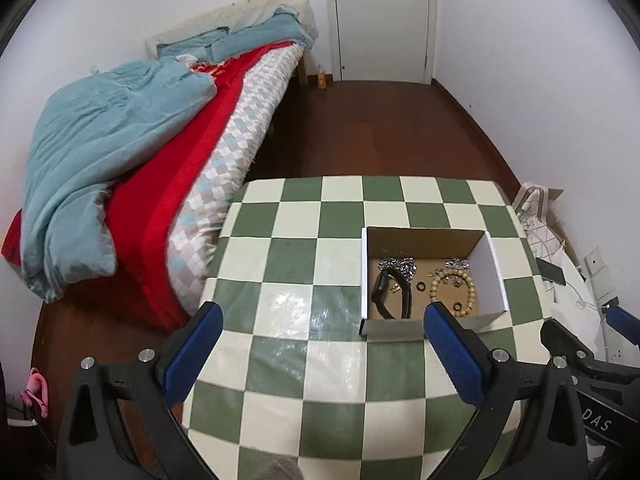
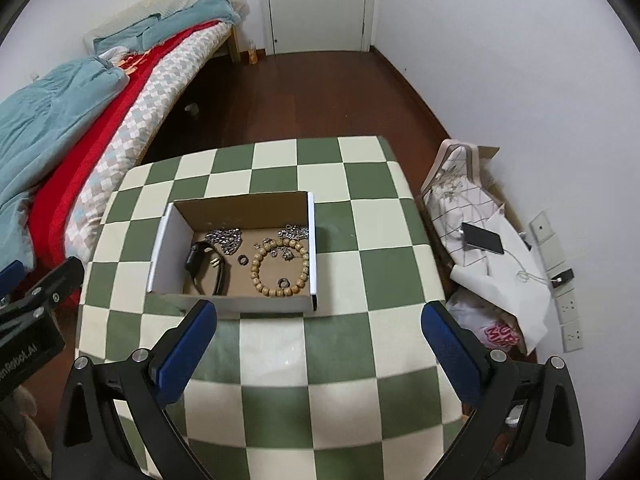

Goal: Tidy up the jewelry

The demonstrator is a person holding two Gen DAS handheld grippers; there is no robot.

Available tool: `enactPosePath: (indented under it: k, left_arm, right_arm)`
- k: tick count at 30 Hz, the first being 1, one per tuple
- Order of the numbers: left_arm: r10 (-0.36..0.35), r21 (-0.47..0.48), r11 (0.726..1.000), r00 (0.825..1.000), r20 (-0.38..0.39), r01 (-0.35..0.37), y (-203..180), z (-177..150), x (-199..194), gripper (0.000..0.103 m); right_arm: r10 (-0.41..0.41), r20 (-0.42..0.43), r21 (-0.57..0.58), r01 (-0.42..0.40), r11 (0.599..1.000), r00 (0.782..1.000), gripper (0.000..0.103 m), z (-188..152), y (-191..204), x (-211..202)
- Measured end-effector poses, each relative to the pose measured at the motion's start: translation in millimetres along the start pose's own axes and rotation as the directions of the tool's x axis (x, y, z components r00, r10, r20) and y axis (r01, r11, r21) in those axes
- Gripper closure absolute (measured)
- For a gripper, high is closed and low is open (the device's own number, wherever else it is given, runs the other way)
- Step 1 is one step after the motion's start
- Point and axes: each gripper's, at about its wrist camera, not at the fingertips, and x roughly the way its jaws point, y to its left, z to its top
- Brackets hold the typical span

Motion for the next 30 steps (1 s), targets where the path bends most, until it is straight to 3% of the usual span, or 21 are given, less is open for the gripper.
enactPosePath:
  k: [12,18,30]
  left_arm:
    - [-0.019,-0.006,1.000,0.992,0.128,0.020,15.7,-10.5,-111.0,0.001]
    - [-0.067,-0.018,0.997,0.984,0.163,0.070,24.7,-19.7,-157.9,0.001]
    - [-0.111,0.003,0.994,0.970,0.215,0.114,28.6,-41.8,-213.4,0.001]
  right_arm:
    - [-0.014,0.123,-0.004,0.014,1.000,0.992,0.000,-26.2,-3.2,-118.2]
    - [-0.003,0.176,0.000,0.003,1.000,0.984,0.000,-42.3,-5.2,-178.0]
    - [-0.013,0.289,-0.017,0.018,1.000,0.957,0.000,-71.6,-4.0,-271.7]
